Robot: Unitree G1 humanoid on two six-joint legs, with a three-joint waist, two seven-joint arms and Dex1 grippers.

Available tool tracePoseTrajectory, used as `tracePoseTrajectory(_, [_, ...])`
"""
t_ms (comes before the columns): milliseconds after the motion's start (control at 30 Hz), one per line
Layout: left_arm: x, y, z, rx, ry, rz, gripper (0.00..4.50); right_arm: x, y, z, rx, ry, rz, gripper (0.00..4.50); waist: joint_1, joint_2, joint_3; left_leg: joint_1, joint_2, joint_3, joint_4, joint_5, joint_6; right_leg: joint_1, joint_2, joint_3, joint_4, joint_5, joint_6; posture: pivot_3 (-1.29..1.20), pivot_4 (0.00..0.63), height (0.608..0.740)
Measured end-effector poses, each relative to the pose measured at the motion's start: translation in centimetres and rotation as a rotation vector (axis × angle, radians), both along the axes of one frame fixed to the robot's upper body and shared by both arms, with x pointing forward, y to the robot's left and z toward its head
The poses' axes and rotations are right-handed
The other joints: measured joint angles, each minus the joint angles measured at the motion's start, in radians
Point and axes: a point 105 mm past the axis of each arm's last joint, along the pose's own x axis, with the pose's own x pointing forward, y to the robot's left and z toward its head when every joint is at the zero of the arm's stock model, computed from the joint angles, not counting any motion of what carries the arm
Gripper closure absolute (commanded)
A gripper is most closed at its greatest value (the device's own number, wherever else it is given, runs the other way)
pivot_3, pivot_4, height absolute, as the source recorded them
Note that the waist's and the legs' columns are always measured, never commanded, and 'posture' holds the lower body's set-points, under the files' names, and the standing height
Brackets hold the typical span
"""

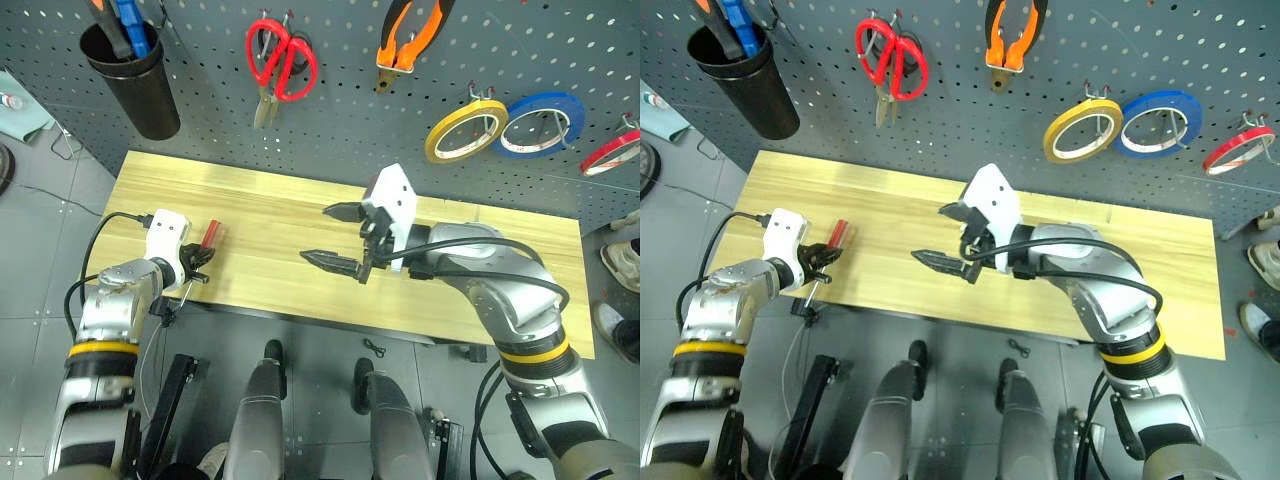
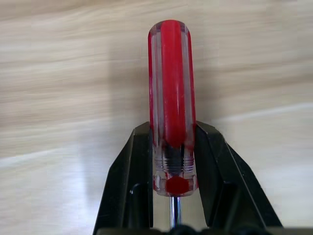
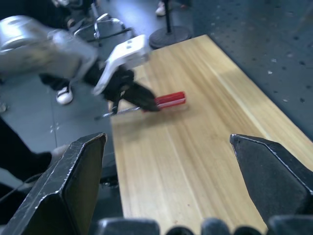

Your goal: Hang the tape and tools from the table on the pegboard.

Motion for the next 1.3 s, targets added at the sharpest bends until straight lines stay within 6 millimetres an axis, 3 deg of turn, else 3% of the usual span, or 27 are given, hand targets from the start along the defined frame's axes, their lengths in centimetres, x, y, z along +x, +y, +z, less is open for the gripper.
tracePoseTrajectory(133, [-2.7, -3.2, 5.8, -0.058, -0.209, -0.013, 3.83, -1.9, -0.4, 2.7, 0.137, -0.02, 0.069, 0.0, 0.013, -0.001, -0.001, 0.0, 0.0, 0.0, 0.0, -0.001, -0.003, 0.0, 0.0, -0.001, 0.0, 0.0, 0.002, 0.14, 0.415, 0.74])
tracePoseTrajectory(233, [-4.4, -5.1, 10.3, -0.005, -0.394, -0.02, 3.83, -2.2, -0.9, 5.4, 0.24, -0.029, 0.075, 0.0, 0.016, -0.001, -0.002, 0.001, 0.0, 0.0, 0.0, -0.002, -0.008, 0.001, 0.001, 0.0, 0.0, 0.001, 0.005, 0.18, 0.391, 0.74])
tracePoseTrajectory(400, [-4.6, -5.8, 22.0, 0.04, -0.819, 0.081, 3.83, -2.4, -0.7, 11.9, 0.433, -0.119, 0.099, 0.0, 0.024, -0.002, -0.01, 0.0, 0.0, -0.001, 0.001, -0.002, -0.01, 0.002, 0.003, -0.001, -0.005, 0.008, 0.009, 0.19, 0.348, 0.74])
tracePoseTrajectory(567, [-3.2, -5.6, 27.8, 0.013, -0.999, 0.141, 3.83, -1.9, -0.1, 15.2, 0.527, -0.18, 0.09, 0.0, 0.032, -0.002, -0.027, -0.001, -0.001, 0.0, 0.0, 0.004, -0.002, 0.003, 0.002, -0.001, -0.007, 0.008, 0.009, 0.17, 0.322, 0.74])
tracePoseTrajectory(733, [-1.2, -5.5, 31.1, -0.009, -1.098, 0.151, 3.83, -1.5, 0.0, 15.7, 0.532, -0.218, 0.061, 0.0, 0.043, -0.003, -0.028, -0.002, -0.001, 0.0, 0.0, 0.004, -0.002, 0.002, 0.002, -0.002, -0.007, 0.011, 0.005, 0.15, 0.313, 0.74])
tracePoseTrajectory(967, [0.6, -4.8, 33.9, -0.036, -1.202, 0.186, 3.83, -0.7, -0.4, 14.8, 0.513, -0.202, 0.008, 0.0, 0.042, -0.003, -0.028, -0.003, -0.001, 0.0, 0.001, 0.004, -0.002, 0.002, 0.002, -0.003, -0.006, 0.011, 0.005, 0.11, 0.325, 0.74])
tracePoseTrajectory(1167, [1.9, -4.0, 32.9, -0.041, -1.181, 0.219, 3.83, -0.6, -0.2, 14.7, 0.489, -0.21, -0.015, 0.0, 0.038, -0.003, -0.028, -0.002, -0.001, 0.0, 0.001, 0.005, -0.002, 0.002, 0.002, -0.003, -0.004, 0.011, 0.005, 0.1, 0.336, 0.74])
tracePoseTrajectory(1300, [3.1, -3.4, 30.3, -0.075, -1.113, 0.235, 1.83, -0.6, -0.2, 14.7, 0.489, -0.213, -0.029, 0.0, 0.037, -0.003, -0.028, -0.002, -0.001, -0.001, 0.002, 0.005, -0.002, 0.002, 0.002, -0.003, -0.002, 0.011, 0.004, 0.1, 0.34, 0.74])
